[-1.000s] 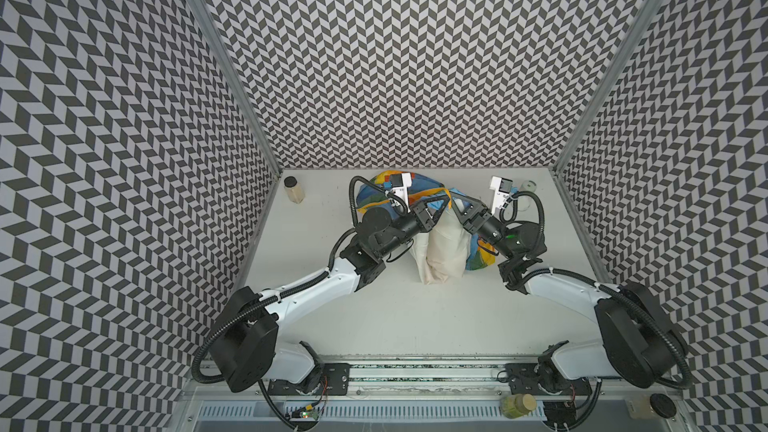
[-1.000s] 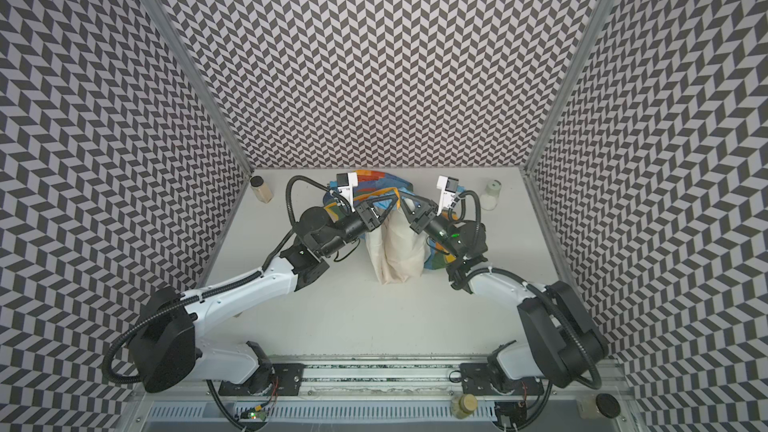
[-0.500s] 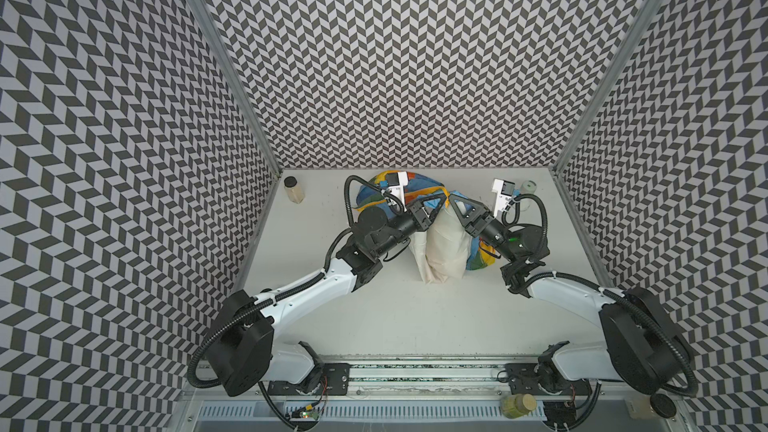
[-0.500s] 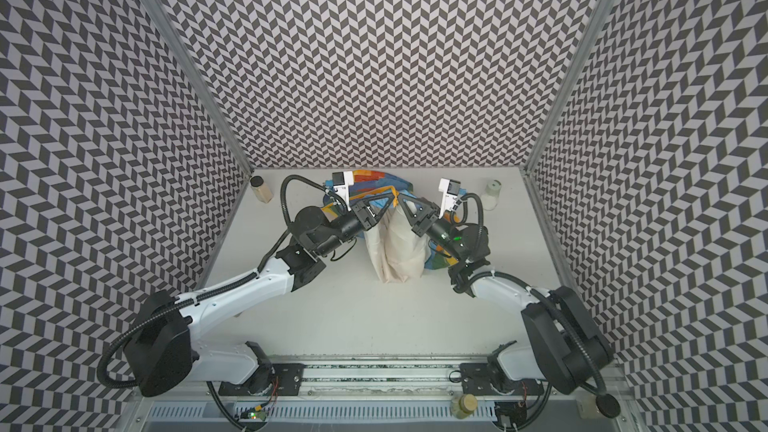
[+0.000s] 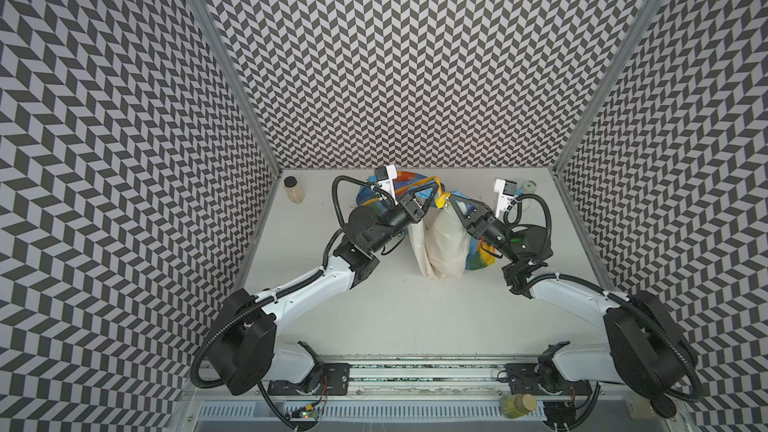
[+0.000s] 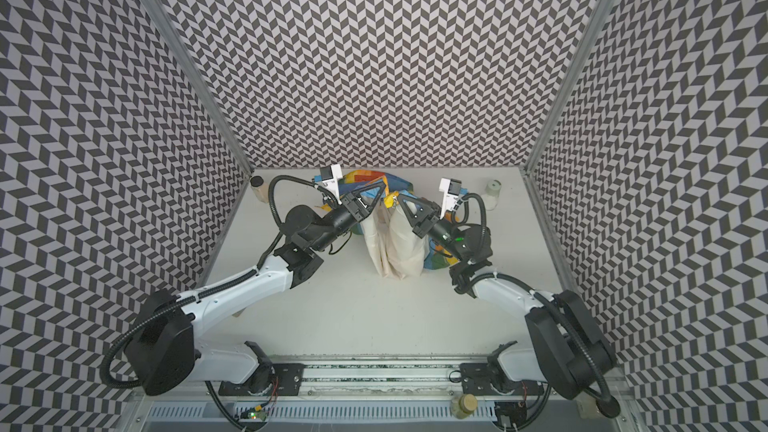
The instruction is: Zip up the jacket
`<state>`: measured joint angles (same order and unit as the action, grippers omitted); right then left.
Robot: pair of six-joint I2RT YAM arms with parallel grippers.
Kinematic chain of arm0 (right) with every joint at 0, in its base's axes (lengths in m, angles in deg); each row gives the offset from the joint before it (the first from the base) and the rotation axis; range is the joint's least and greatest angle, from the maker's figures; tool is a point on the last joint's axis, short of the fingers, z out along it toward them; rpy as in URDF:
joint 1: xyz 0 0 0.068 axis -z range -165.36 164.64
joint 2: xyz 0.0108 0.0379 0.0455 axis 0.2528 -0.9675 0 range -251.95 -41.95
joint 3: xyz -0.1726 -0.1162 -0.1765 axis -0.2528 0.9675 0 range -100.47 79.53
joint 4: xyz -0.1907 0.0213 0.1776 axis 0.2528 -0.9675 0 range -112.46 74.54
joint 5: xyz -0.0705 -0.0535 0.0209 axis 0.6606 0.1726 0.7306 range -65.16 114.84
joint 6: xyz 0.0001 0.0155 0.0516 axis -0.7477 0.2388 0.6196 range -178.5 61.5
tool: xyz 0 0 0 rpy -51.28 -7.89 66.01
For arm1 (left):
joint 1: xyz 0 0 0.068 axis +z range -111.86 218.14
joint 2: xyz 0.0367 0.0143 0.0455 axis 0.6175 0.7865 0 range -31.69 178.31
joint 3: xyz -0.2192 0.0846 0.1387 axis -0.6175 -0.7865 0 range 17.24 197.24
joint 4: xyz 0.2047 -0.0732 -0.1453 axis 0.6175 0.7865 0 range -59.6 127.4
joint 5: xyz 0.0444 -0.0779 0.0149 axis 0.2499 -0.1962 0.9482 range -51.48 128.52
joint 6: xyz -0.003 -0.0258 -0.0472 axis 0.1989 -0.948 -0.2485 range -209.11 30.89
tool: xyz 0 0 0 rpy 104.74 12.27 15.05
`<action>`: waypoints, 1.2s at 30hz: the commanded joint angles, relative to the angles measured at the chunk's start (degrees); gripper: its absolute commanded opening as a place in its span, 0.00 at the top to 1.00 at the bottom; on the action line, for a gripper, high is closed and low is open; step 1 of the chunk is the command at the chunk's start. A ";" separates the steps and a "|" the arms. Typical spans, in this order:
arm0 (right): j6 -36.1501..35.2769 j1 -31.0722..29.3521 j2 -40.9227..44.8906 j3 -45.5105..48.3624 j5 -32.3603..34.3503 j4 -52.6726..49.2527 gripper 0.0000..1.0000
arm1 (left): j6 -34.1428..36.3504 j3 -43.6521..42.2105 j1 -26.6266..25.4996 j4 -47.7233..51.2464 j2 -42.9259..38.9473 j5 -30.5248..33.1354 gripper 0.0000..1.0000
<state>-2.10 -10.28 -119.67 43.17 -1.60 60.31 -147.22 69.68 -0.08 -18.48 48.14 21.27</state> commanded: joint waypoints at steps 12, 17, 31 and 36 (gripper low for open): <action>0.23 -0.43 0.62 -3.62 -1.46 5.13 1.00 | -4.07 1.87 0.15 -9.07 2.27 -0.81 1.00; -0.15 -0.46 1.21 -2.97 -0.48 5.09 1.00 | -4.88 1.52 0.12 -9.99 2.05 -0.32 1.00; -0.06 -0.48 1.08 -3.83 -0.59 5.18 1.00 | -7.42 0.99 -0.34 -12.29 3.65 -0.50 1.00; -0.32 -0.52 1.18 -3.88 -0.63 5.24 1.00 | -7.49 0.73 -0.35 -12.46 3.83 -0.32 1.00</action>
<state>-2.12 -10.28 -119.69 41.25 -2.56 60.31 -154.36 69.68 -0.17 -27.09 51.79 20.98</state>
